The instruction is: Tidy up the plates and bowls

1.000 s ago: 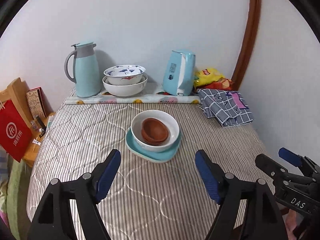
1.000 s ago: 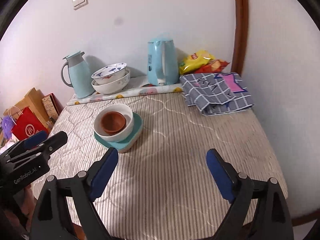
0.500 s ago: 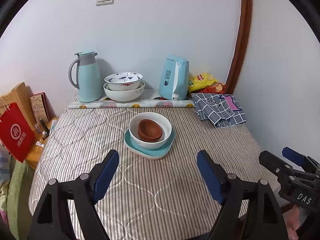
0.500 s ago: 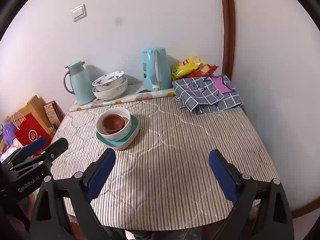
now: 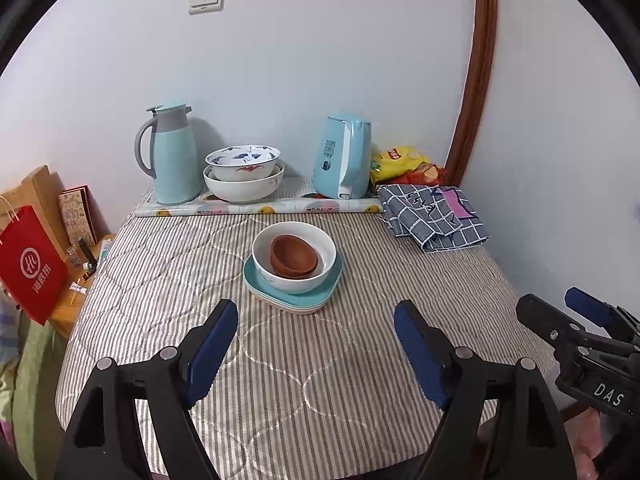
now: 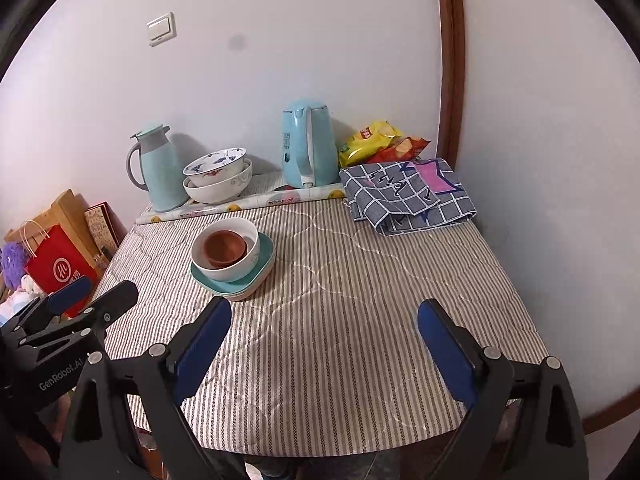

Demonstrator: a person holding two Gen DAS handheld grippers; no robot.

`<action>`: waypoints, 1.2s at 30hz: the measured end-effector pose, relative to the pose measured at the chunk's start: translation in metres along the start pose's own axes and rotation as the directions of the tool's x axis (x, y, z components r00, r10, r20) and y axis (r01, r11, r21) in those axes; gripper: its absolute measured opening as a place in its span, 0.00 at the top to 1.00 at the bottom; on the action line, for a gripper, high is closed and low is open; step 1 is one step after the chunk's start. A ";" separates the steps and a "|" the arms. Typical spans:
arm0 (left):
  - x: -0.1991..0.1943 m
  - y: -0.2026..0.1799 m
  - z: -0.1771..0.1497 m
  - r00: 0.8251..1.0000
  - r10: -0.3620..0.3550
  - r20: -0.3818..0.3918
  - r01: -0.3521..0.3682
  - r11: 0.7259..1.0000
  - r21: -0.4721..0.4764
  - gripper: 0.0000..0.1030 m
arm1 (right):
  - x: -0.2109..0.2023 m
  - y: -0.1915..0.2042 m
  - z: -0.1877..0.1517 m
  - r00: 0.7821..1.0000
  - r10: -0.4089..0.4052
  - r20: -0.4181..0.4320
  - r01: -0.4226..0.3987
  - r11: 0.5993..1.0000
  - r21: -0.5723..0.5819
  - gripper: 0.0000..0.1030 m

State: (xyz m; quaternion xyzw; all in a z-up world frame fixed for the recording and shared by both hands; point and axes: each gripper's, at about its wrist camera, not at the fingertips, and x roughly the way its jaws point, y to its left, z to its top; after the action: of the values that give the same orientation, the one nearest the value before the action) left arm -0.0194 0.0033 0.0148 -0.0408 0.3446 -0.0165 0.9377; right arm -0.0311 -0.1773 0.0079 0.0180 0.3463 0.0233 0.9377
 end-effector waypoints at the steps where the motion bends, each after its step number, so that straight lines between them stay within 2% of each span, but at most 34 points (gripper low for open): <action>1: -0.001 -0.001 0.000 1.000 0.000 0.002 0.000 1.000 0.002 0.23 | -0.001 -0.001 0.000 1.000 0.000 0.003 0.000 1.000 0.001 0.09; 10: 0.000 -0.005 0.000 1.000 -0.025 0.001 0.025 1.000 -0.011 0.23 | -0.004 -0.005 -0.001 1.000 -0.018 0.001 0.018 1.000 -0.001 0.09; 36: 0.002 -0.007 -0.002 1.000 -0.027 -0.005 0.027 1.000 -0.014 0.23 | -0.004 -0.007 -0.005 1.000 -0.029 0.002 0.029 1.000 0.001 0.09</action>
State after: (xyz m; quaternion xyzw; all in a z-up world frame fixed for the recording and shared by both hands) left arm -0.0191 -0.0037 0.0132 -0.0517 0.3467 -0.0268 0.9362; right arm -0.0369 -0.1848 0.0063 0.0135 0.3456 0.0093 0.9382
